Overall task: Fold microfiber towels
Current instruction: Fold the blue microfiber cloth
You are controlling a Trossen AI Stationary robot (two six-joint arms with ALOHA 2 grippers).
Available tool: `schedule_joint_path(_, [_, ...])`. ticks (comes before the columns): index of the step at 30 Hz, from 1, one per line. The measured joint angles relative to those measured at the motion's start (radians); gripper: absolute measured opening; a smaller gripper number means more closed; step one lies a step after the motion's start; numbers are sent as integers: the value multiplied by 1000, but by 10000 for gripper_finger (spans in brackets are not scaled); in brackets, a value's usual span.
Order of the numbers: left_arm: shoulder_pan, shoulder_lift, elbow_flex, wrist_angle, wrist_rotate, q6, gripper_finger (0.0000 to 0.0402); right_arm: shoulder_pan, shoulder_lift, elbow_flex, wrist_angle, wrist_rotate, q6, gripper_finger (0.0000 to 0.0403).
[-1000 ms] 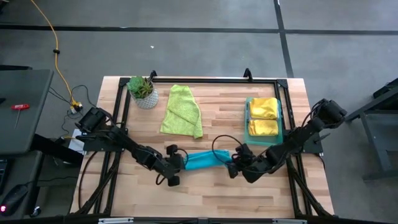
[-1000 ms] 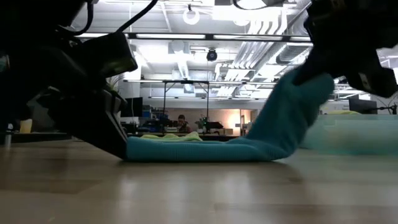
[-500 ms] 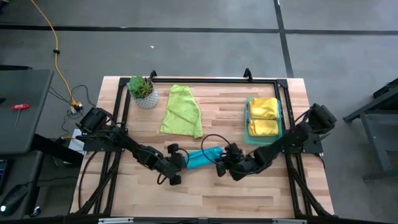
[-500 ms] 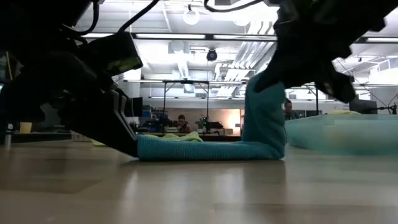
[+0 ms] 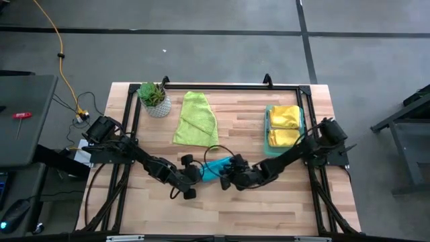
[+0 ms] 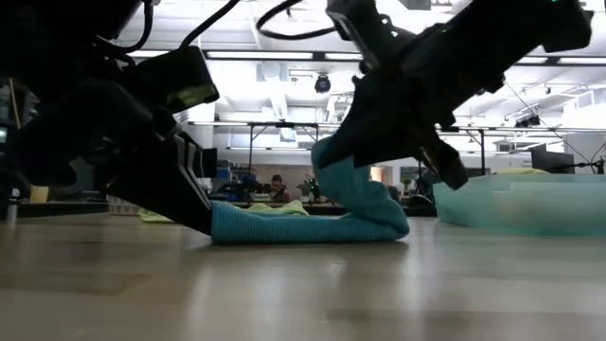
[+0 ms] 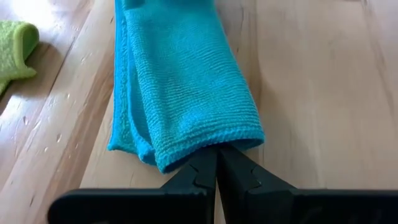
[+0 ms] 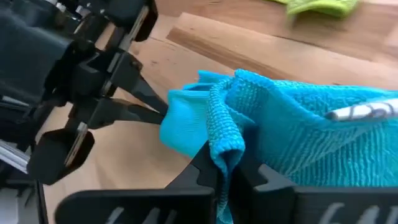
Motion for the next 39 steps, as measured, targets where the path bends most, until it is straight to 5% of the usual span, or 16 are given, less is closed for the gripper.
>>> schedule_joint_path(21, [0,-2,0,4,0,8,0,-69,90,63,118,-62,-119,9])
schedule_joint_path(39, [0,-2,0,-3,-1,35,0,-89,81,62,269,-203,-371,186])
